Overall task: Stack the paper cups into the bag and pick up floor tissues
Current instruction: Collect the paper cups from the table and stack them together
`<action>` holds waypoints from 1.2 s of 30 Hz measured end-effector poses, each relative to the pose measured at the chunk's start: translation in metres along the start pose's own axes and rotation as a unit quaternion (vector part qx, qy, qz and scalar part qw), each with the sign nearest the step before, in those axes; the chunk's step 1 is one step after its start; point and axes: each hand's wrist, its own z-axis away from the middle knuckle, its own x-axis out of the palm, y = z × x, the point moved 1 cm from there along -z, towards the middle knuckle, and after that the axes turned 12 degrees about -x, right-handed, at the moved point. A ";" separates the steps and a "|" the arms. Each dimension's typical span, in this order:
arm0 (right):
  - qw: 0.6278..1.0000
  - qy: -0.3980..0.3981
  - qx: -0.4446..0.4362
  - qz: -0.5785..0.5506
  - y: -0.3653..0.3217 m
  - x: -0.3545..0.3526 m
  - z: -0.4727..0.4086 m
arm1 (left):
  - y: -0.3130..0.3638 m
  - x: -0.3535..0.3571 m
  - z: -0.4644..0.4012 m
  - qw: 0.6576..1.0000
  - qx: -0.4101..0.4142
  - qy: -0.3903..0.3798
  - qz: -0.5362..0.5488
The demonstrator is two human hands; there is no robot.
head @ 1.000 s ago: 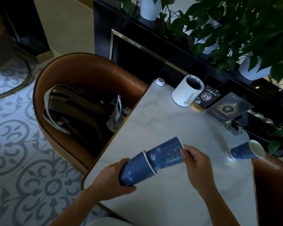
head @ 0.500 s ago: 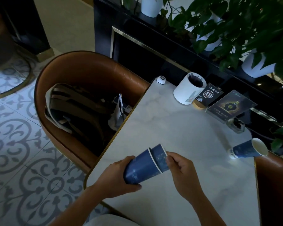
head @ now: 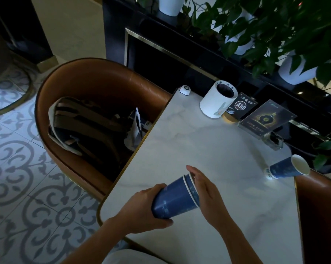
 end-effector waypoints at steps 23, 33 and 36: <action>0.992 0.010 0.060 -0.110 0.033 -0.029 0.035 | 0.034 0.023 0.000 0.975 -0.061 -0.189 0.101; 0.989 0.101 0.015 -0.105 0.064 -0.083 0.068 | 0.093 0.058 -0.009 0.924 -0.116 -0.333 0.145; 0.986 0.106 -0.011 -0.129 0.068 -0.101 0.077 | 0.109 0.071 -0.011 0.898 -0.143 -0.371 0.187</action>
